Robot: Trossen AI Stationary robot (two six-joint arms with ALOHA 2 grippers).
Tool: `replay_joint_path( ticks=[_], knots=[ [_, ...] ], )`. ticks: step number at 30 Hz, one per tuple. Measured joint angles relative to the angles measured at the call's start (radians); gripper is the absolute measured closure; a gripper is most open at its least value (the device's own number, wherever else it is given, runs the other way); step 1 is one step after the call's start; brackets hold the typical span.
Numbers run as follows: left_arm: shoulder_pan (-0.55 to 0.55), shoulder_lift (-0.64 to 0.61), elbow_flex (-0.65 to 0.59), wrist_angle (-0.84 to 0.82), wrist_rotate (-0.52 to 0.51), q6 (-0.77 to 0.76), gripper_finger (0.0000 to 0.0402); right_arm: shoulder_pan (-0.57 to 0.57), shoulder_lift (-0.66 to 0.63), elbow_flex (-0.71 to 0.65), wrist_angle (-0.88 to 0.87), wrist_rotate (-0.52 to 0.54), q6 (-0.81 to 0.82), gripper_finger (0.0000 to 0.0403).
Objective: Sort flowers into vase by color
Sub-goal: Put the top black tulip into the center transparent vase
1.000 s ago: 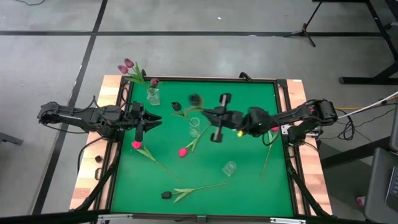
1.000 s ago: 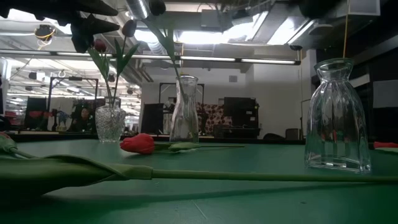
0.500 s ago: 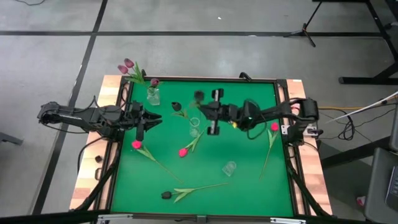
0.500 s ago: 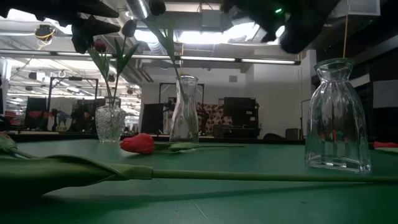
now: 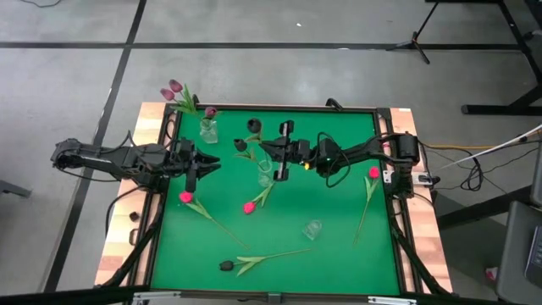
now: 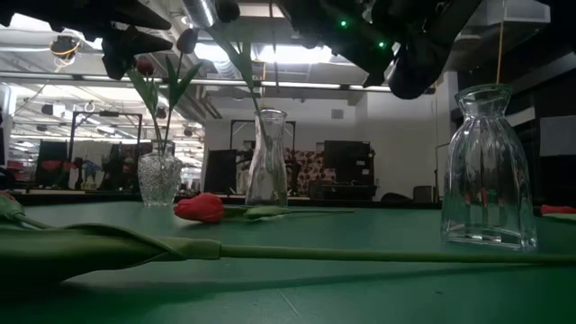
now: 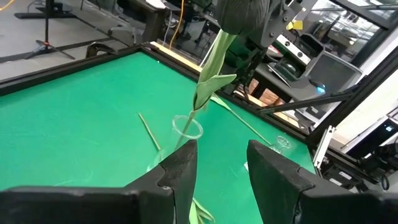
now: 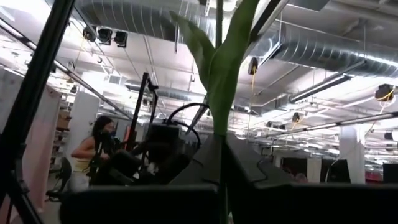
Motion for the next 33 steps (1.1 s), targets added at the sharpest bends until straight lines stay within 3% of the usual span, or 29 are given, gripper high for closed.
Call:
replay_joint_path(
  ticks=[13, 26, 33],
  knots=[
    [0.000, 0.000, 0.000, 0.000, 0.000, 0.001, 0.0265, -0.017, 0.106, 0.011, -0.001, 0.011, 0.036, 0.0398],
    [0.000, 0.000, 0.000, 0.000, 0.000, 0.000, 0.0265, -0.017, 0.113, 0.011, -0.001, 0.020, 0.052, 0.0397],
    [0.000, 0.000, 0.000, 0.000, 0.000, -0.001, 0.0265, -0.017, 0.113, 0.009, -0.002, 0.071, 0.056, 0.0337]
  ],
)
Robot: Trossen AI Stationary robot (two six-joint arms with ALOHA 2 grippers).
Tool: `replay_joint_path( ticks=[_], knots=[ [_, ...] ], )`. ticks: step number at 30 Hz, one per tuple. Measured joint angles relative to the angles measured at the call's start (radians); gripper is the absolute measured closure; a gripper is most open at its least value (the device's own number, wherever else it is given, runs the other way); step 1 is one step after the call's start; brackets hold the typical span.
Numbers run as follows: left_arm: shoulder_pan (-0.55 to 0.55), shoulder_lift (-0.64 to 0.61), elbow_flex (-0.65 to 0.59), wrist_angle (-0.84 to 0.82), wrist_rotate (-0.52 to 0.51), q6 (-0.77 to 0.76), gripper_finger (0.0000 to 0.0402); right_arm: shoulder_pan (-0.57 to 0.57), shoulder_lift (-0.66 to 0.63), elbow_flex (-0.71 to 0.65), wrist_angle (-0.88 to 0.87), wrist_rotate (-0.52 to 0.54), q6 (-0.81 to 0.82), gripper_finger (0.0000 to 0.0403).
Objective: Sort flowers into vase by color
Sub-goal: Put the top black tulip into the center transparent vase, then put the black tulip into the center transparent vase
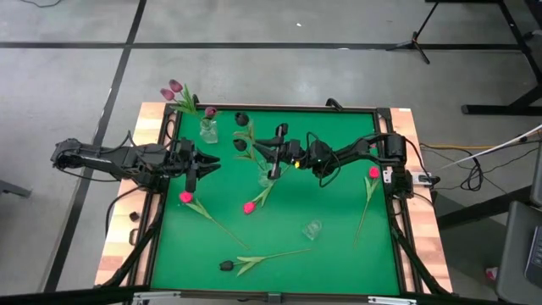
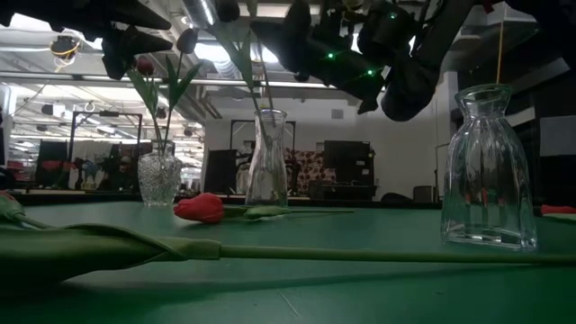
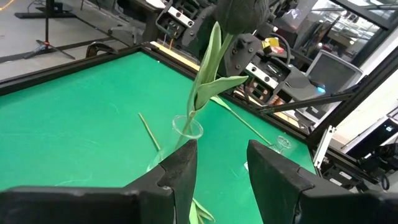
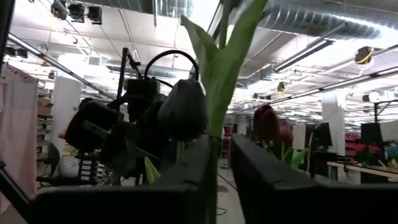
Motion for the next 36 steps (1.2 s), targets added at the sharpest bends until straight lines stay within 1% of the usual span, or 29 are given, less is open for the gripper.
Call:
replay_joint_path(
  ticks=[5, 9, 14, 19, 22, 26, 29, 32, 36],
  knots=[
    [0.000, 0.000, 0.000, 0.000, 0.000, 0.000, 0.0265, 0.000, -0.002, -0.033, 0.000, 0.003, 0.000, 0.0285],
    [0.000, 0.000, 0.000, 0.000, 0.000, 0.000, 0.0265, 0.000, -0.006, -0.066, -0.002, 0.027, 0.005, 0.0261],
    [0.000, 0.000, 0.000, 0.000, 0.000, -0.003, 0.0265, 0.000, -0.027, -0.102, -0.003, 0.036, 0.027, 0.0249],
    [0.000, 0.000, 0.000, 0.000, 0.000, -0.003, 0.0265, 0.003, -0.064, -0.127, -0.003, 0.028, 0.031, 0.0249],
    [0.000, 0.000, 0.000, 0.000, 0.011, -0.004, 0.0265, 0.011, -0.096, -0.168, -0.005, 0.029, 0.038, 0.0248],
    [0.000, 0.000, 0.000, -0.009, 0.099, -0.004, 0.0265, 0.019, -0.158, -0.247, -0.003, 0.036, 0.049, 0.0248],
    [-0.006, 0.000, 0.000, -0.035, 0.208, -0.027, 0.0265, 0.024, -0.212, -0.315, -0.009, 0.051, 0.050, 0.0248],
    [-0.043, 0.000, 0.000, -0.033, 0.301, -0.030, 0.0265, 0.034, -0.269, -0.378, -0.005, 0.073, 0.052, 0.0248],
    [-0.121, 0.005, 0.000, -0.020, 0.318, -0.030, 0.0265, 0.042, -0.325, -0.435, -0.009, 0.082, 0.052, 0.0249]
  ],
)
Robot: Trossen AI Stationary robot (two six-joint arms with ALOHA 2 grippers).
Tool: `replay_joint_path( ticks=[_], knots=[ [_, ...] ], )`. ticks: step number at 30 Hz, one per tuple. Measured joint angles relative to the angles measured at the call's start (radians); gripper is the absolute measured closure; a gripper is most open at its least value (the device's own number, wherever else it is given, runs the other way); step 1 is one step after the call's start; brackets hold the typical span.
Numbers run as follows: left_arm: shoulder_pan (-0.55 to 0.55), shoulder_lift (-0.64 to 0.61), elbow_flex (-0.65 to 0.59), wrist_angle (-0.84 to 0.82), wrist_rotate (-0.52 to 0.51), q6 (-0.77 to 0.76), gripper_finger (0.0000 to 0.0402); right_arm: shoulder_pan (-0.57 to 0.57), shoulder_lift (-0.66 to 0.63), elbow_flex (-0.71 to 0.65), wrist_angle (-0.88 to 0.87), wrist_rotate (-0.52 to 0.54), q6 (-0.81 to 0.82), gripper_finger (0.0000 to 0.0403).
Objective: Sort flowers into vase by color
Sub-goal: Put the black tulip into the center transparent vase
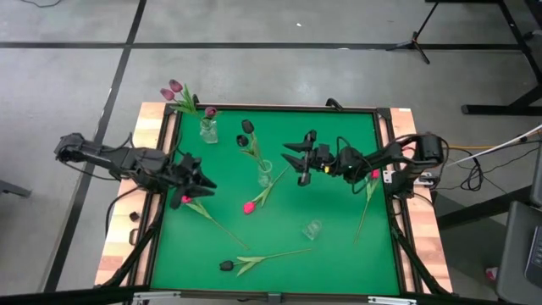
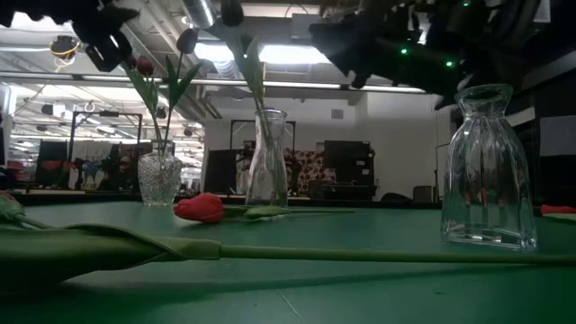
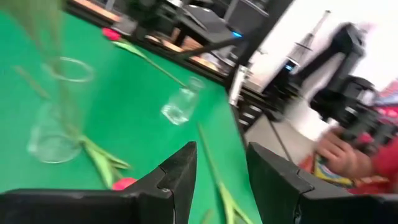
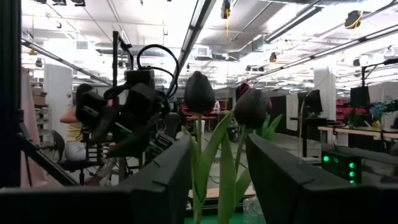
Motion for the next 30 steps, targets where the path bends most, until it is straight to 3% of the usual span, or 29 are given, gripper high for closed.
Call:
replay_joint_path(
  ticks=[5, 11, 18, 24, 30],
  knots=[
    [-0.103, 0.063, 0.000, 0.058, -0.117, -0.023, 0.0265, 0.000, -0.034, -0.031, -0.036, 0.000, 0.032, 0.0248],
    [-0.183, 0.230, 0.000, 0.174, -0.258, -0.073, 0.0265, 0.000, -0.034, -0.033, -0.078, 0.000, 0.057, 0.0248],
    [-0.258, 0.457, 0.008, 0.241, -0.281, -0.216, 0.0265, -0.001, -0.034, -0.033, -0.071, 0.029, 0.060, 0.0248],
    [-0.331, 0.644, 0.152, 0.218, -0.324, -0.225, 0.0265, -0.001, -0.034, -0.033, -0.079, 0.035, 0.074, 0.0248],
    [-0.371, 0.844, 0.363, 0.021, -0.428, -0.210, 0.0264, -0.001, -0.034, -0.033, -0.140, 0.035, 0.096, 0.0248]
  ],
)
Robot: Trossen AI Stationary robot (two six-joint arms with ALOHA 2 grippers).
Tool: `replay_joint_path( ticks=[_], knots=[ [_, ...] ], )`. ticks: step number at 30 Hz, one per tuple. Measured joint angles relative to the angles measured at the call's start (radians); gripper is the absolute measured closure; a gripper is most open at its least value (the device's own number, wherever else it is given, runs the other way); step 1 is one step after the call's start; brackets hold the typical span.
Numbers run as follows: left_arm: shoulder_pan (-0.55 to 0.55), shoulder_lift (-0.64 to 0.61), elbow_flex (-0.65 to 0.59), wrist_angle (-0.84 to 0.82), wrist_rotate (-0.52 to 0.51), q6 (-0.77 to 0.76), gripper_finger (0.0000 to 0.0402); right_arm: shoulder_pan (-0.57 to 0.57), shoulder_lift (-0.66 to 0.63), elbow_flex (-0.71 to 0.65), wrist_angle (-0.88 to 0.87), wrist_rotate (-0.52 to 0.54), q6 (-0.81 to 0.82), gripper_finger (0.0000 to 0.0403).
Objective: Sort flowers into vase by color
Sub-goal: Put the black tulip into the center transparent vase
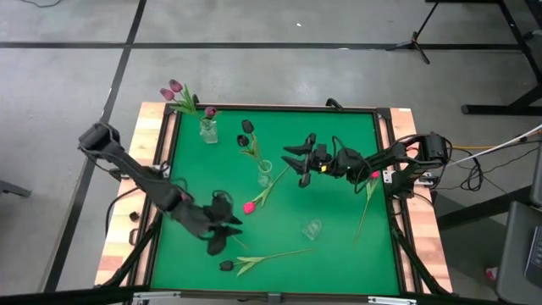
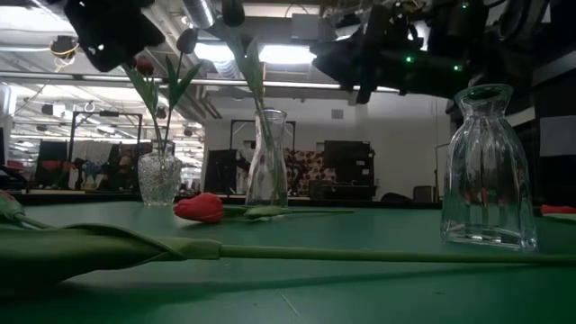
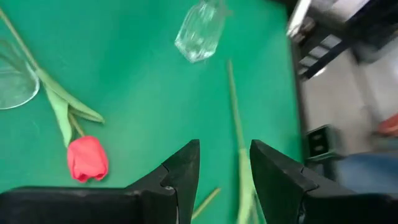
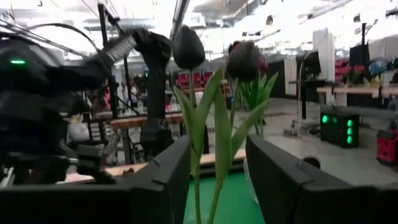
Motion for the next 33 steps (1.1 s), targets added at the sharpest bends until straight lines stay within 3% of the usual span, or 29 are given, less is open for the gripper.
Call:
replay_joint_path(
  ticks=[8, 15, 33],
  knots=[
    [0.015, 0.271, 0.223, -0.149, -0.008, 0.000, 0.0264, 0.000, 0.000, 0.000, -0.084, -0.016, 0.087, 0.0248],
    [0.036, 0.411, 0.340, -0.196, 0.030, -0.017, 0.0264, 0.000, 0.000, 0.000, -0.094, -0.019, 0.135, 0.0248],
    [-0.030, 0.473, 0.368, -0.229, 0.014, 0.010, 0.0264, 0.000, 0.001, 0.000, -0.165, -0.054, 0.273, 0.0249]
  ],
)
